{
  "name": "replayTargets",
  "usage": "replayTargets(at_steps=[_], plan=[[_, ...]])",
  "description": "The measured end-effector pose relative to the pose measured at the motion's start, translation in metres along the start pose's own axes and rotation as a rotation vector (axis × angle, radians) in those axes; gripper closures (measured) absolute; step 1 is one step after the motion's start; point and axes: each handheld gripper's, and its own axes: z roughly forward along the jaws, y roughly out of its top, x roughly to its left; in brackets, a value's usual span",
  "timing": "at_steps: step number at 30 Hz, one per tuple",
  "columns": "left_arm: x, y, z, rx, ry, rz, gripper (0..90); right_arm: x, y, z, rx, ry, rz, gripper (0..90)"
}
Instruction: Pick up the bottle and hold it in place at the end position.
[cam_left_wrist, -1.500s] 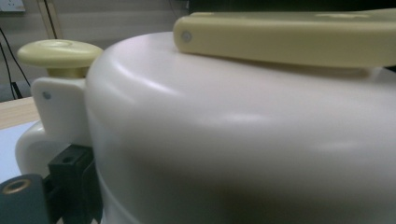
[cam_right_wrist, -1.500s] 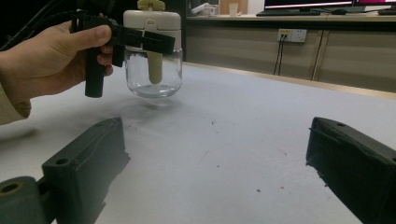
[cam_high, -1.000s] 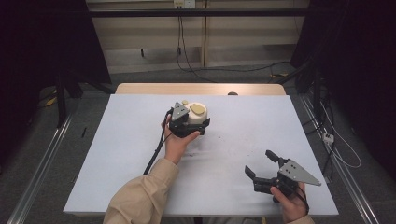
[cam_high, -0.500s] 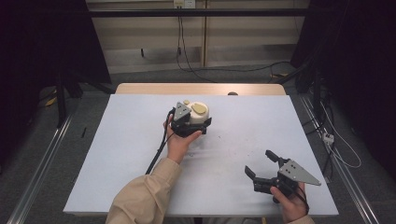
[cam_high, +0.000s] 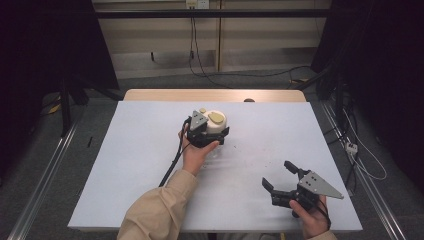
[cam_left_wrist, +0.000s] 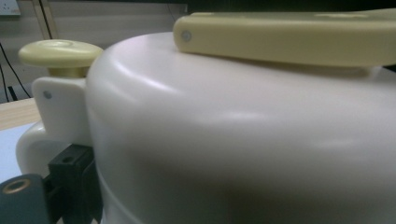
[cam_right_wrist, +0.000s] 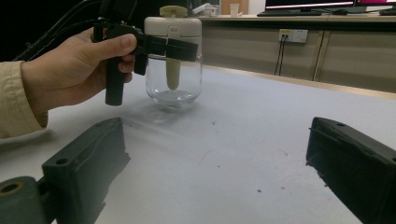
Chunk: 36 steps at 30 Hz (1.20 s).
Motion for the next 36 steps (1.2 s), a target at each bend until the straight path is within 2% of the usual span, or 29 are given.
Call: replayTargets(at_steps=[20,27,32,36], plan=[[-0.004,-0.007,0.007,0.008,0.004,-0.002,6.5,0.0,0.0,0.0,0.004,0.011,-0.004,4.7],[-0.006,-0.012,0.01,0.026,0.002,0.014,6.5,0.001,0.0,0.0,0.006,0.011,-0.003,4.7],[-0.005,-0.013,0.01,0.024,-0.007,0.024,6.4,0.0,0.0,0.0,0.004,0.011,-0.005,4.7],[-0.002,-0.015,0.008,0.022,-0.023,0.015,6.3,0.001,0.0,0.001,0.01,0.015,-0.006,4.7]])
